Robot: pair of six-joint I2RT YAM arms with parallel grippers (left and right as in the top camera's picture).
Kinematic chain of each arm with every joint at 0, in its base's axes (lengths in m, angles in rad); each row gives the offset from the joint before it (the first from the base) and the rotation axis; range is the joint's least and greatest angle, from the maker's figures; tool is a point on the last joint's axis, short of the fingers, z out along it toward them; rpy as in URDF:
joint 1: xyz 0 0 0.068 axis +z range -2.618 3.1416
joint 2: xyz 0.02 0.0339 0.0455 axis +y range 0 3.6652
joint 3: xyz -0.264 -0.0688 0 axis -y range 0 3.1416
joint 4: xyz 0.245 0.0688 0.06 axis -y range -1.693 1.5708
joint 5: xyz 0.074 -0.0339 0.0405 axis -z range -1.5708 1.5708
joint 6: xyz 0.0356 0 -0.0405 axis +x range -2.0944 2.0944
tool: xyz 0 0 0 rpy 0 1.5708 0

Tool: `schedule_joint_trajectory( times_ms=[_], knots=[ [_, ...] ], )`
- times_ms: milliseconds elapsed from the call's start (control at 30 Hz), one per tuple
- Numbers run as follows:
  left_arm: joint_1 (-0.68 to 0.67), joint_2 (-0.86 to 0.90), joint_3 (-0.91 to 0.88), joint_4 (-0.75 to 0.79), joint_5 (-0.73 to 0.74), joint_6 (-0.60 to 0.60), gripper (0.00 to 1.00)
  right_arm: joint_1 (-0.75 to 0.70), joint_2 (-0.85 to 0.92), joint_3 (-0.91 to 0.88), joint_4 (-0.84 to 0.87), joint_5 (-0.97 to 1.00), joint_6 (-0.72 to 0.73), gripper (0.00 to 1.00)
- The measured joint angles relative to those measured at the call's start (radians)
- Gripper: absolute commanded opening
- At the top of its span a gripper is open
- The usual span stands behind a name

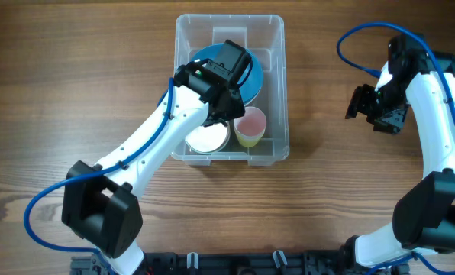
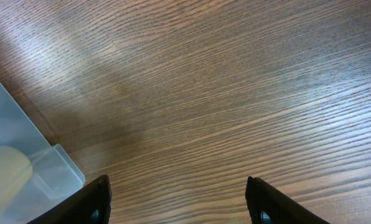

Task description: Pack container

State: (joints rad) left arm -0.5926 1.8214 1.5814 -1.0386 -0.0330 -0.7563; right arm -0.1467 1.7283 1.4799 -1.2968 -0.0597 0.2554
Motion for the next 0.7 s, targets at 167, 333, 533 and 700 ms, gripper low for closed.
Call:
schedule_joint_trajectory(
  times_ms=[167,333,533,700],
  knots=[
    [0.037,-0.02,0.002,-0.026,-0.013,0.021,0.58,0.0,0.0,0.0,0.004,0.0,0.0,0.61],
    [0.183,-0.217,0.044,-0.064,-0.138,0.089,0.65,0.015,0.0,0.0,0.064,0.0,-0.01,0.28],
    [0.613,-0.436,0.083,-0.088,-0.163,0.109,0.74,0.193,0.0,0.002,0.323,-0.001,-0.018,0.31],
    [0.75,-0.362,0.08,-0.132,-0.1,0.115,0.76,0.301,0.002,0.002,0.439,-0.004,-0.019,0.33]
  ],
)
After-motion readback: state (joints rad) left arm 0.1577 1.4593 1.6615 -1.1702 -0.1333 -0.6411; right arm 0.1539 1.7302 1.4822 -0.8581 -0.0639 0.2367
